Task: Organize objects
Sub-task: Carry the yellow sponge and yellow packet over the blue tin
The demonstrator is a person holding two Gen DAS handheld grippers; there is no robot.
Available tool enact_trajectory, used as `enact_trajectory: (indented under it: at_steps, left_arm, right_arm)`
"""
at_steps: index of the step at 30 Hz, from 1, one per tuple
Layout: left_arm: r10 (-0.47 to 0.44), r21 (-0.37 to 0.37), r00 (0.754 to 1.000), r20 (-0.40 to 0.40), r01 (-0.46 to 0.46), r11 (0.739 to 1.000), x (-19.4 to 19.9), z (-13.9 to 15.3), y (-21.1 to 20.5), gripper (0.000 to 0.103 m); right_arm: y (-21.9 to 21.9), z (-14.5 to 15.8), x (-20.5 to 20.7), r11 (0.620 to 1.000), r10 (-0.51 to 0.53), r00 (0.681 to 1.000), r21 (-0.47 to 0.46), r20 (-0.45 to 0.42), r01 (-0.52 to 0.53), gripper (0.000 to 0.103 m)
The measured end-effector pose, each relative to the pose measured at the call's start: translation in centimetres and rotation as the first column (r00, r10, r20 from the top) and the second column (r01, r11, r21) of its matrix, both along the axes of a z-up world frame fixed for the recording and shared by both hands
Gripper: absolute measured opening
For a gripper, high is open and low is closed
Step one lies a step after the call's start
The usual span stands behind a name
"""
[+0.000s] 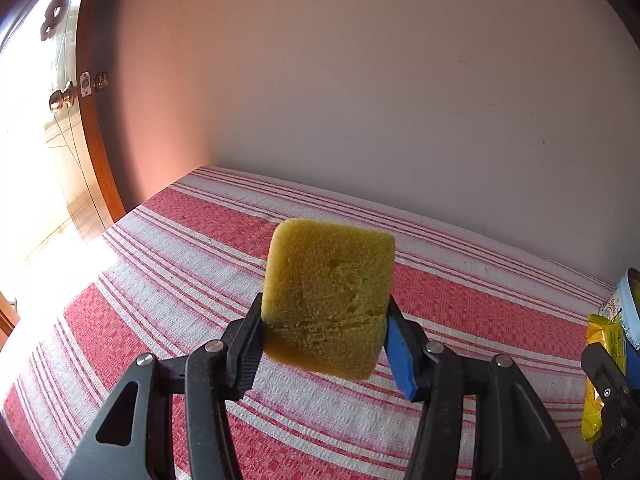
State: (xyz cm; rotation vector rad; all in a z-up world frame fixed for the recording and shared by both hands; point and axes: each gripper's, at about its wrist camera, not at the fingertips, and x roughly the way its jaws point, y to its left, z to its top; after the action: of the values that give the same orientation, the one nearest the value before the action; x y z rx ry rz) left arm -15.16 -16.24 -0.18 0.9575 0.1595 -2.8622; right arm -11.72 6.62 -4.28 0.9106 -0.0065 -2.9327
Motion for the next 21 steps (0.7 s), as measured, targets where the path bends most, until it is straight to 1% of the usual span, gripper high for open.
enact_trajectory:
  at_steps: [4, 6, 8, 12, 15, 16, 18, 21]
  left_arm:
    - [-0.034, -0.035, 0.998, -0.050, 0.032, 0.999, 1.8, 0.7, 2.2, 0.056]
    - [-0.052, -0.061, 0.996, -0.067, 0.048, 0.997, 2.6, 0.9, 3.4, 0.056]
    - [-0.054, -0.088, 0.995, -0.089, 0.046, 0.995, 3.4, 1.1, 3.9, 0.056]
    - [-0.063, -0.115, 0.991, -0.115, 0.050, 0.992, 5.1, 1.4, 5.1, 0.056]
    - [-0.069, -0.112, 0.990, -0.121, 0.055, 0.992, 6.1, 1.4, 5.7, 0.056]
    - [-0.068, -0.111, 0.990, -0.124, 0.054, 0.992, 6.4, 1.5, 6.0, 0.056]
    - [-0.066, -0.108, 0.989, -0.131, 0.052, 0.993, 6.9, 1.5, 6.1, 0.056]
    - [-0.070, -0.101, 0.988, -0.137, 0.056, 0.993, 7.5, 1.4, 6.2, 0.056]
  right_arm:
    - [1.9, 0.5, 3.5, 0.998, -0.041, 0.995, 0.049, -0.092, 0.046, 0.051]
    - [2.2, 0.9, 4.7, 0.995, -0.073, 0.987, 0.063, -0.142, 0.083, 0.051]
    - [2.9, 1.0, 5.9, 0.991, -0.104, 0.980, 0.064, -0.171, 0.116, 0.051]
    - [3.3, 1.0, 6.8, 0.987, -0.136, 0.971, 0.063, -0.195, 0.151, 0.051]
    - [3.7, 0.9, 7.1, 0.987, -0.140, 0.972, 0.056, -0.188, 0.153, 0.051]
    - [3.6, 0.9, 6.5, 0.987, -0.138, 0.972, 0.058, -0.191, 0.151, 0.051]
    - [2.3, 0.6, 7.2, 0.986, -0.138, 0.970, 0.065, -0.199, 0.153, 0.051]
    - [2.0, 0.5, 7.7, 0.986, -0.130, 0.969, 0.080, -0.210, 0.149, 0.051]
